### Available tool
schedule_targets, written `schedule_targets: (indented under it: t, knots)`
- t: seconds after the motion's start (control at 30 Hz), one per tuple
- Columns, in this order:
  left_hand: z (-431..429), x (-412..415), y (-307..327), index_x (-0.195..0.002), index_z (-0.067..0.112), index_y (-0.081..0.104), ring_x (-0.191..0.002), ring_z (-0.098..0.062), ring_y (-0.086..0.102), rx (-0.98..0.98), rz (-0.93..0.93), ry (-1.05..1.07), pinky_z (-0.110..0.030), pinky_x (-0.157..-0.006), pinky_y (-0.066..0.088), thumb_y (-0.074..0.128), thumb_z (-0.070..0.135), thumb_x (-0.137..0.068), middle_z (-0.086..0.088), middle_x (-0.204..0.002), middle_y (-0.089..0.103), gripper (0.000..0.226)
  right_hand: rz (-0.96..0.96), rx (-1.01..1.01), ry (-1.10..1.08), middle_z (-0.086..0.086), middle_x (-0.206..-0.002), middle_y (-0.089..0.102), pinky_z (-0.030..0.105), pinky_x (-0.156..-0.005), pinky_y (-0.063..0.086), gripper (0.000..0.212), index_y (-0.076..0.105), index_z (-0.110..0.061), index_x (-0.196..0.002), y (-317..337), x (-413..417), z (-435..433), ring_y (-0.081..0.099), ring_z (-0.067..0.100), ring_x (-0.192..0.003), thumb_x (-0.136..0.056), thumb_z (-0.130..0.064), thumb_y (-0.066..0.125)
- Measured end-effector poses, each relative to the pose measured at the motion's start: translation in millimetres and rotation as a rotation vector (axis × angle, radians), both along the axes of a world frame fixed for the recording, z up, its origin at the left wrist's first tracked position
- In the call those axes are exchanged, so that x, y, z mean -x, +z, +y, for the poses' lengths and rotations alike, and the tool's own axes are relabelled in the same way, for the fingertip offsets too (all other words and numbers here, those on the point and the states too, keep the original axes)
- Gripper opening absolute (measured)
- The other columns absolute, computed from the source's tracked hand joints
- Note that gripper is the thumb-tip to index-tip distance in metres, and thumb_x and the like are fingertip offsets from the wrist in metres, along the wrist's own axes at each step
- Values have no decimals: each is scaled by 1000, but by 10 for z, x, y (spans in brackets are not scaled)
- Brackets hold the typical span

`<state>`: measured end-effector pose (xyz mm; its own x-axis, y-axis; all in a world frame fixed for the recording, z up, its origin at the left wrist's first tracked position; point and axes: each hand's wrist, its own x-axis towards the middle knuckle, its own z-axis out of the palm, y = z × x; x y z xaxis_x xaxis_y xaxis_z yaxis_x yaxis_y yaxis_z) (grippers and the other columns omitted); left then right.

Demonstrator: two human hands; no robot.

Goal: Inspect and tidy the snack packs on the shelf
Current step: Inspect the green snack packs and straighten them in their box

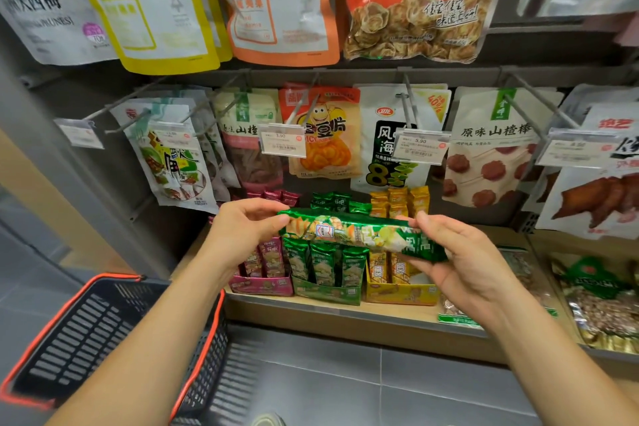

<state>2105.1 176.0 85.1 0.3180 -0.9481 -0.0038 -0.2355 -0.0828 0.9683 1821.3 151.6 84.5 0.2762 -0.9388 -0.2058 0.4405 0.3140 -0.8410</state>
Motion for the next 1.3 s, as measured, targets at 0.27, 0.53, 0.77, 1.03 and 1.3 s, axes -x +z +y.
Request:
schedule_targets:
  t: [0.27,0.53,0.77,1.03,1.3]
  knots:
    - [-89,43,-59,-77,23,77,-60,-6,62,-76,73,-16,-17,-55,49,78,46,-73,4,-70,70,23,66,50,-55,10,-106,74,35,-76,61,25,75,-13,-103,-50,80,-60,71,22,-95,-87,-3,58]
    - [-161,36,-109,-80,8,79,-54,-4,58,-148,473,63,-15,-46,46,65,2,-87,-5,-80,74,17,13,47,25,15,-112,71,29,-71,57,36,75,-10,-103,46,191,-60,67,24,-97,-67,-11,70]
    - [-152,160,-128,-86,16,80,-65,-9,52,-147,284,-20,-21,-60,45,62,13,-93,-9,-105,72,20,-51,-57,-12,15,-108,73,35,-75,60,26,76,-5,-101,60,270,-113,70,27,-101,-78,-10,65]
    - [-239,338,-52,-96,31,77,-85,4,63,-53,-392,-83,-18,-77,46,80,29,-78,12,-92,74,18,86,93,-170,0,-102,75,36,-77,60,45,65,-11,-109,162,272,-78,71,17,-99,-81,-46,61]
    - [-528,409,-209,-135,28,55,-118,-13,56,-137,-854,-379,-30,-103,44,73,12,-84,6,-125,64,56,879,878,-414,-12,-110,67,13,-91,48,44,57,-24,-129,152,219,64,62,0,-103,-87,-14,67]
